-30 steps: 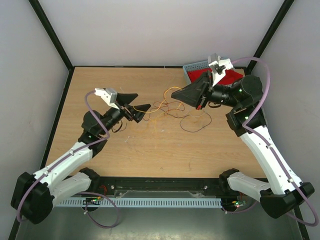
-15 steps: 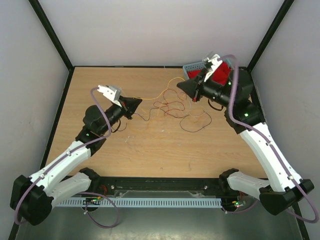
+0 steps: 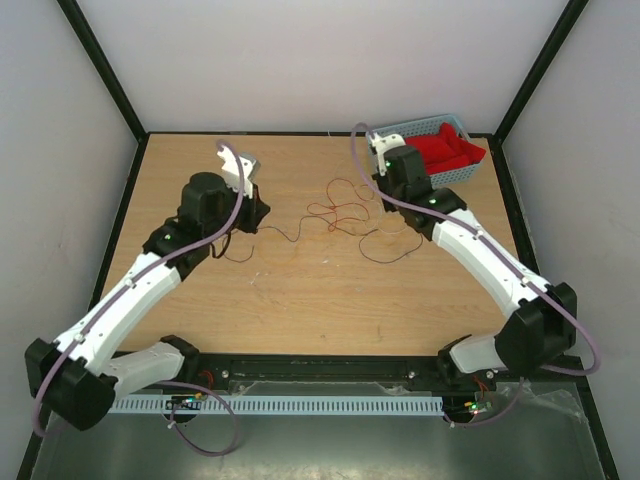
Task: Zip-tie the wires
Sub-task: Straighten the cable at the center of the board.
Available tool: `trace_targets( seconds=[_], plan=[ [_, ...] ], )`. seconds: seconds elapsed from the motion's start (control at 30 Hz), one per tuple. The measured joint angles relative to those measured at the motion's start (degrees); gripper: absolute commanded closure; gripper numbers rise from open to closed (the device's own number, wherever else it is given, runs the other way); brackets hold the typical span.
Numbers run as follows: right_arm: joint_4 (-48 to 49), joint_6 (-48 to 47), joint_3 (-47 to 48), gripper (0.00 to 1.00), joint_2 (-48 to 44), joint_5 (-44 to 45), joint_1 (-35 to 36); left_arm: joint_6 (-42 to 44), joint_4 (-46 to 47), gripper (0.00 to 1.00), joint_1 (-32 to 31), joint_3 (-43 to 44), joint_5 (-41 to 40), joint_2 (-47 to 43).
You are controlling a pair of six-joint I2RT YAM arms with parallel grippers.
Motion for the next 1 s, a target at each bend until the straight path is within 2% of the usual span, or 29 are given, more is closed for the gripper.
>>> trace_targets(
  seconds=[0.2,0.33,0.73,0.9,1.0],
  plan=[
    [-0.44,-1.57,0.11,1.0,2.27,8.28,3.78,-1.77,-6.23,1.0,3.45,-0.57,3.13,7.28],
    [-1.75,-3.45,2.89,1.0,1.92,13.7,4.04,-2.89,-6.71,1.0,3.56,-0.35,5.9,7.58],
    [-1.53,-10.91,9.11,1.0,-10.29,28.02,4.15,-6.43,-2.05,1.0,-1.22,10.56,17.88,10.58],
    [-1.14,-11.54,3.91,1.0,-10.84,28.68,4.15,-7.76,-1.75,1.0,-0.72,8.66,19.23,11.98],
    [-1.18,-9.9,-1.88,1.0,-8.52,27.26,4.17,-9.09,-2.69,1.0,1.95,4.66,19.67,12.09]
  ],
)
